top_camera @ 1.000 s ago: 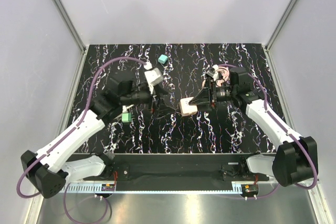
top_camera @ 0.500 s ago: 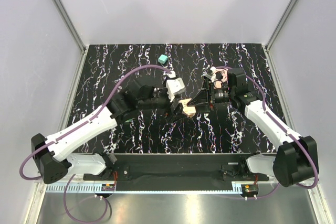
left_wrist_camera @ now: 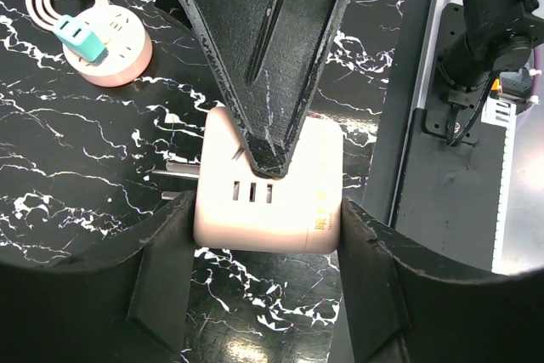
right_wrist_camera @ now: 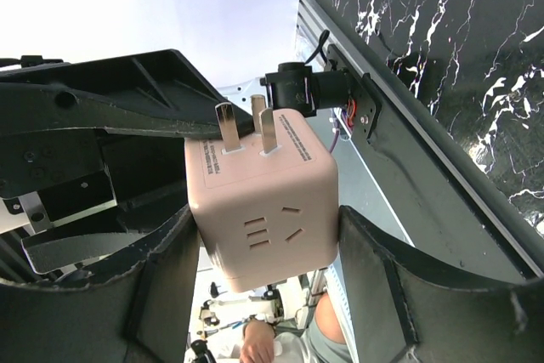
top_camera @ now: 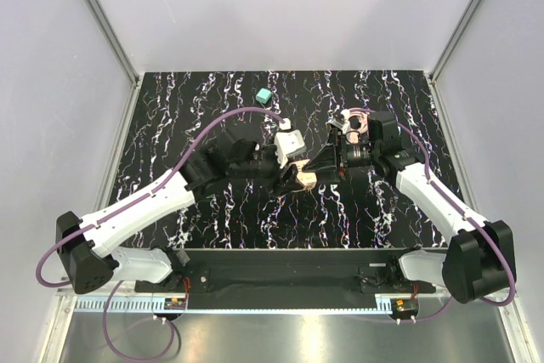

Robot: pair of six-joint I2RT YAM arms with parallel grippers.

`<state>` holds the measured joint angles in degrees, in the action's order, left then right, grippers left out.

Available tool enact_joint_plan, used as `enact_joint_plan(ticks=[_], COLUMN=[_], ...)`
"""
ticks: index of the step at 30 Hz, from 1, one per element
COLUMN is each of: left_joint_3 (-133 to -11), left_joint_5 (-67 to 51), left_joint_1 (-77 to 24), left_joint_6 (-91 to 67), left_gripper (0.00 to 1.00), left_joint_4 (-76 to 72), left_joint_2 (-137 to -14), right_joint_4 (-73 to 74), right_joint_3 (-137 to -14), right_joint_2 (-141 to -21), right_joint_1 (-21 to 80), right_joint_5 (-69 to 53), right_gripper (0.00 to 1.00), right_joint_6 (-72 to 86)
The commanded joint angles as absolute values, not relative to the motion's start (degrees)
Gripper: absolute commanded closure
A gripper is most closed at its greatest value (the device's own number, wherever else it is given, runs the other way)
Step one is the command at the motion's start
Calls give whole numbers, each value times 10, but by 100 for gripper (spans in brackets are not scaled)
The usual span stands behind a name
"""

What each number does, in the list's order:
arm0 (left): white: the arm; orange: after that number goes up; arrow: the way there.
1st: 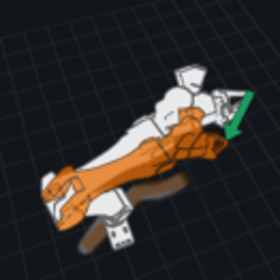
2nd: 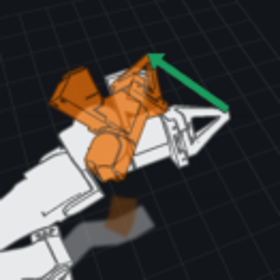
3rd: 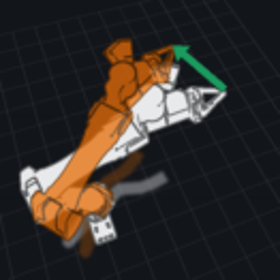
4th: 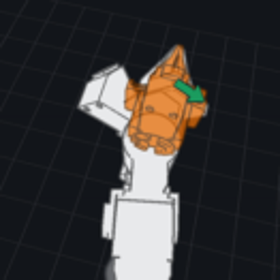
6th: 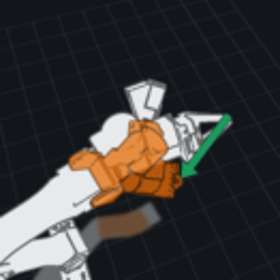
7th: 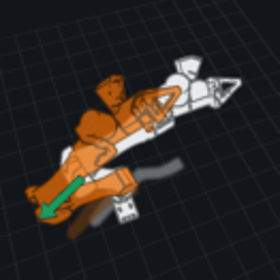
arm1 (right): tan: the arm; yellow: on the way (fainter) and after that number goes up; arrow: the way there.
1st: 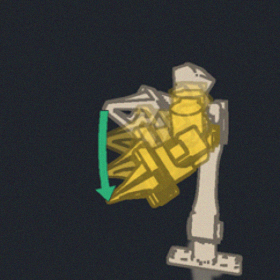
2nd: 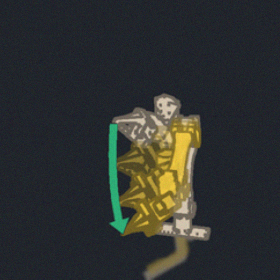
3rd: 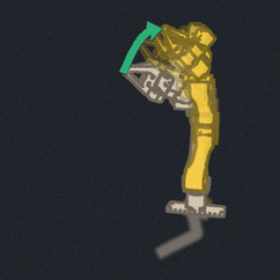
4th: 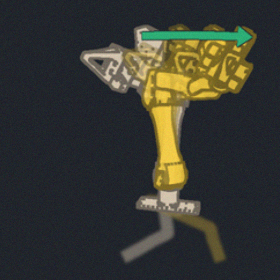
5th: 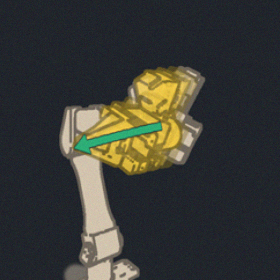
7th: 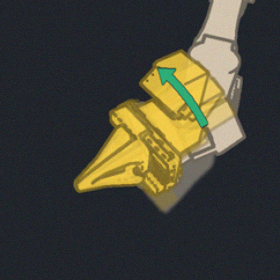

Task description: Insert the plug

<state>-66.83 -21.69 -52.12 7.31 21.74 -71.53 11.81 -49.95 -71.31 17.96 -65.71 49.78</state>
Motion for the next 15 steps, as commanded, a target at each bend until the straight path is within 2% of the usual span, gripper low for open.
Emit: enact_joint_plan(ticks=[1, 3, 4, 5, 10, 15], left_joint_3=[-692, -690, -689, -685, -661, -628], left_joint_5=[-238, -249, -251, -254, -267, -289], left_joint_1=[-521, -521, -521, -521, -514, -488], left_joint_6=[55, 40, 32, 25, -28, -61], left_gripper=[91, 100, 100, 100, 100, 100], left_joint_4=[180, 176, 170, 166, 149, 136], left_joint_2=[-722, -722, -722, -723, -714, -686], right_joint_4=[94, 94, 95, 95, 160, 247], right_joint_3=[-506, -515, -519, -522, -555, -600], right_joint_2=[-698, -694, -693, -693, -690, -671], right_joint_1=[185, 185, 185, 185, 184, 177], right_joint_5=[-673, -662, -661, -657, -628, -520], right_gripper=[61, 53, 45, 41, 29, 17], right_joint_6=[497, 499, 497, 495, 416, 345])
